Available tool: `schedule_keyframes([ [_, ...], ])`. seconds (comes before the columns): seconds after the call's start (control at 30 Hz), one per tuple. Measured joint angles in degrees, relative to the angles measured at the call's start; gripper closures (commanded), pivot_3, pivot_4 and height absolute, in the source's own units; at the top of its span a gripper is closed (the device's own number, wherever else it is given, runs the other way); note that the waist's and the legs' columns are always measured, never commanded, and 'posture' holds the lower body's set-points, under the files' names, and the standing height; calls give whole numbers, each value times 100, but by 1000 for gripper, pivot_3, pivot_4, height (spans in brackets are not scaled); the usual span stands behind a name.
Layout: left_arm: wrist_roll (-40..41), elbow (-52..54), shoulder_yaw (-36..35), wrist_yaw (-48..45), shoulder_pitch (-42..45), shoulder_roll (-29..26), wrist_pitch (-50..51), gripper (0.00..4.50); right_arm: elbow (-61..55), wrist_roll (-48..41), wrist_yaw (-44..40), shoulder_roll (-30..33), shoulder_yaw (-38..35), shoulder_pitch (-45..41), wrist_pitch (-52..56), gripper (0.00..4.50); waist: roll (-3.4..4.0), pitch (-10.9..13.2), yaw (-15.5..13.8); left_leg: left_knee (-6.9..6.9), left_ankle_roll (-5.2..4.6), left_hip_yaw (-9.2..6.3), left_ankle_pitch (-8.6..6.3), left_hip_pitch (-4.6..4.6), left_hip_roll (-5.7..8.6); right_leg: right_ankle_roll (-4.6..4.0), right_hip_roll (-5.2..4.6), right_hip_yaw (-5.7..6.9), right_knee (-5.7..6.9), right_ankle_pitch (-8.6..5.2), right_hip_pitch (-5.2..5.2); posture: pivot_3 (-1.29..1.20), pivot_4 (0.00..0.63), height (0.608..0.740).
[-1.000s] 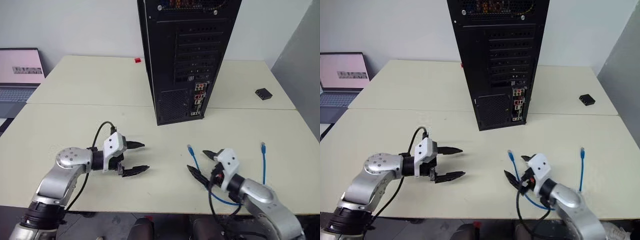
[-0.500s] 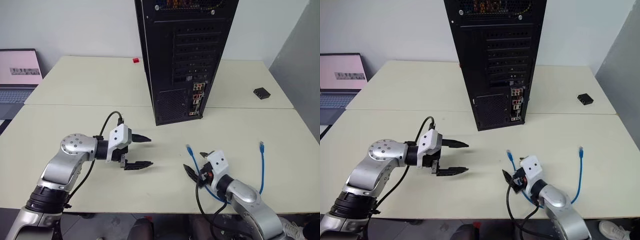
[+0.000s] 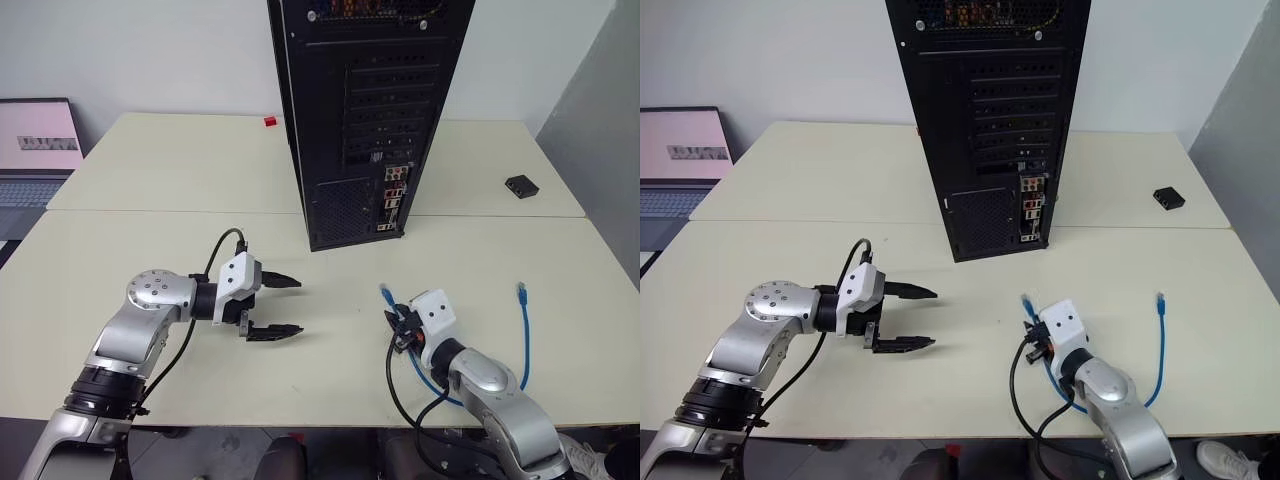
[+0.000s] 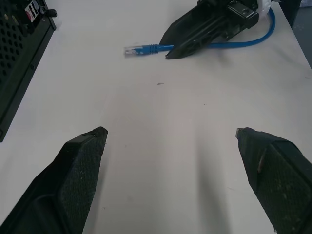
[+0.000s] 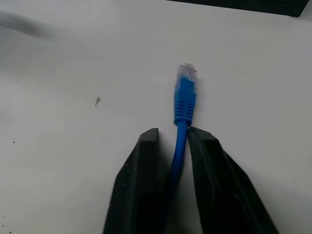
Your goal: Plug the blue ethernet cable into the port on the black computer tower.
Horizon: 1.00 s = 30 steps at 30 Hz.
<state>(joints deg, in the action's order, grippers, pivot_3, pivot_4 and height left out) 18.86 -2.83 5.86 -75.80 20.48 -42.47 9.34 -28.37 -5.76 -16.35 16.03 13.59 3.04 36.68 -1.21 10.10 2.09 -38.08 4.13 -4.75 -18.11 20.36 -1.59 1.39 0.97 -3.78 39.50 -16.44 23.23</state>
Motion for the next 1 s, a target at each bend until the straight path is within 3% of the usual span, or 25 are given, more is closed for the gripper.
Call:
schedule_keyframes([
  [0.57,9,47,3,32,-36,11,142,0,-257,7,-358,523,-91,102,98,4472,-1,0,-18,0,0,0,0,2,3,0,-2,1,-2,0,0,0,150,740],
  [1.0,-22,46,169,7,281,131,364,0,-85,856,-878,1635,302,14,-1113,4472,-2,0,-18,-1,0,1,0,5,5,0,-2,1,-4,0,1,0,150,740],
])
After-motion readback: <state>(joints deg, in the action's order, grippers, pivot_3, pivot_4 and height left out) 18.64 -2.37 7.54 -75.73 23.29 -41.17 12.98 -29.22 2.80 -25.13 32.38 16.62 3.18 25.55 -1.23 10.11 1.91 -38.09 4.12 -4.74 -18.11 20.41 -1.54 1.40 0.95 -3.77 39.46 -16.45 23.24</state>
